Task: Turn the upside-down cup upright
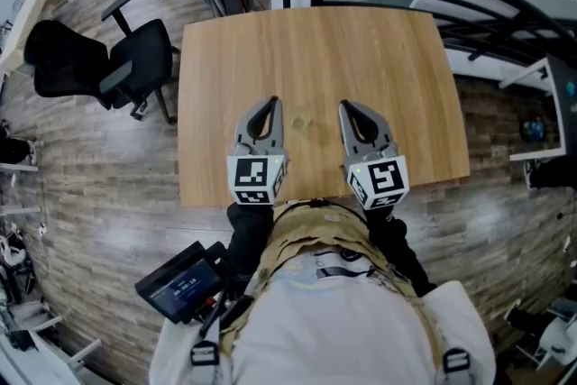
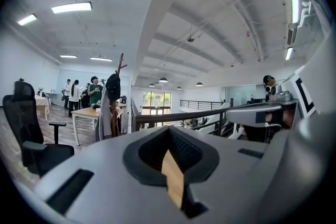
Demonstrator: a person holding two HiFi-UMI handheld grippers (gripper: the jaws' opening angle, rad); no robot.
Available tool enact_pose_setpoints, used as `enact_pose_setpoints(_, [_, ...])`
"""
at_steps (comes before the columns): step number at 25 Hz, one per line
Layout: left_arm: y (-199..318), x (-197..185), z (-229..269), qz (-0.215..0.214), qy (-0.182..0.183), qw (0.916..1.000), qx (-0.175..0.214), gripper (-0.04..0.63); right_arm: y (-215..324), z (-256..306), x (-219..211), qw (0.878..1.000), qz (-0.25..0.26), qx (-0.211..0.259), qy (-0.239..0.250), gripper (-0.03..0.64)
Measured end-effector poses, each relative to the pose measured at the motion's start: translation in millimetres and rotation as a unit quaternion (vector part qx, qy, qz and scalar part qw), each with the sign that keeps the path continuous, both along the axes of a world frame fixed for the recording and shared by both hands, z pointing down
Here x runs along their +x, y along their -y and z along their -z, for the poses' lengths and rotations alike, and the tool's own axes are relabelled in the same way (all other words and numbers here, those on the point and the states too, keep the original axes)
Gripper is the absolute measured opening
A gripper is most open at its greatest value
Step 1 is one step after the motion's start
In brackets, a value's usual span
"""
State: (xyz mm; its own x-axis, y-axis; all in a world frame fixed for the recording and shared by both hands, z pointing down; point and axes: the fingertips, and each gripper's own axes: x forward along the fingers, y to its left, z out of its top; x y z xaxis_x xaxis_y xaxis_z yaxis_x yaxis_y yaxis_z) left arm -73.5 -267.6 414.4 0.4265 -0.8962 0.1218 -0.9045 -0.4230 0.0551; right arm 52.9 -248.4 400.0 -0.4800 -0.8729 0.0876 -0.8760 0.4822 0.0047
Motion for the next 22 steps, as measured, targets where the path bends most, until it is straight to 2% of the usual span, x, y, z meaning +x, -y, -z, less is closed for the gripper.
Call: enact_pose_setpoints(22, [4.8,-4.2,-6.3,-0.007,0.011,0.9999,-0.002,0.002,4.4,-5.6,-1.6,1.0,-0.013,0.003,0.001,0.02])
